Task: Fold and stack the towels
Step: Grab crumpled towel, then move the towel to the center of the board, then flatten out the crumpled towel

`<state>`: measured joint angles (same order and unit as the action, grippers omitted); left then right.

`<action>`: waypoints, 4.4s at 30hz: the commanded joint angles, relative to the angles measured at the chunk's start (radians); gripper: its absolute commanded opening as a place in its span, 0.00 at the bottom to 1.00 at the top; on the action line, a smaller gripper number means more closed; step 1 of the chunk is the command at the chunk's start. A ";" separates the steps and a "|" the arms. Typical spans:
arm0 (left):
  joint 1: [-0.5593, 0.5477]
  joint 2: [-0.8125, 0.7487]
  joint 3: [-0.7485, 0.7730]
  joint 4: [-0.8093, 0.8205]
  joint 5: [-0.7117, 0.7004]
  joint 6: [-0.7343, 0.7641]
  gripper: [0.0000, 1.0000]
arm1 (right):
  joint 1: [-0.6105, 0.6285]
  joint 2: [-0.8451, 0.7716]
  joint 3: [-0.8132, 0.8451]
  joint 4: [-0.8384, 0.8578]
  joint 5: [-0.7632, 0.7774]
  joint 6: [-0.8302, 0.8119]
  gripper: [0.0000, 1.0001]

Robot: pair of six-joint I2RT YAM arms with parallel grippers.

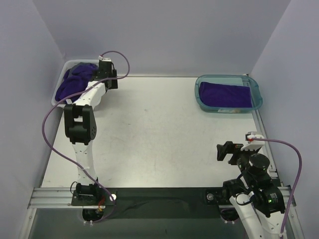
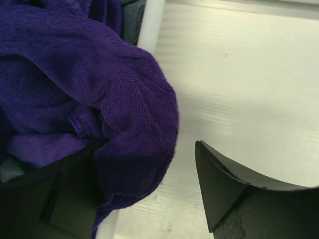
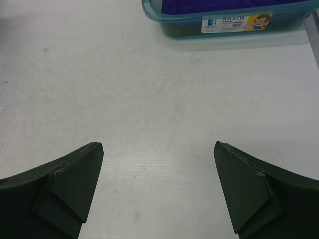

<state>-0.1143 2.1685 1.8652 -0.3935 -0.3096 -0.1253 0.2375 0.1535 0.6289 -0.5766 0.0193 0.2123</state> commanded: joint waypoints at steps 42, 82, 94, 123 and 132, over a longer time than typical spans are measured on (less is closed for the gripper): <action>-0.228 -0.501 0.292 -0.030 0.400 -0.431 0.00 | 0.008 0.000 0.008 0.026 -0.013 -0.007 1.00; -0.717 -0.584 -0.487 -0.127 0.070 -0.258 0.75 | 0.043 0.594 -0.007 0.189 -0.233 0.229 0.82; -0.725 0.023 0.032 -0.120 -0.002 -0.194 0.70 | 0.045 0.517 -0.112 0.188 -0.231 0.260 0.84; -0.653 0.280 0.134 -0.125 -0.030 -0.229 0.00 | 0.045 0.491 -0.182 0.205 -0.292 0.262 0.83; -0.650 -0.050 0.210 -0.277 -0.075 -0.048 0.00 | 0.048 0.564 -0.155 0.356 -0.386 0.309 0.83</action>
<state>-0.7727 2.3417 1.9991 -0.6006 -0.3592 -0.2497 0.2768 0.6876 0.4515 -0.3084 -0.3134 0.4980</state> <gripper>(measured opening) 0.032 0.832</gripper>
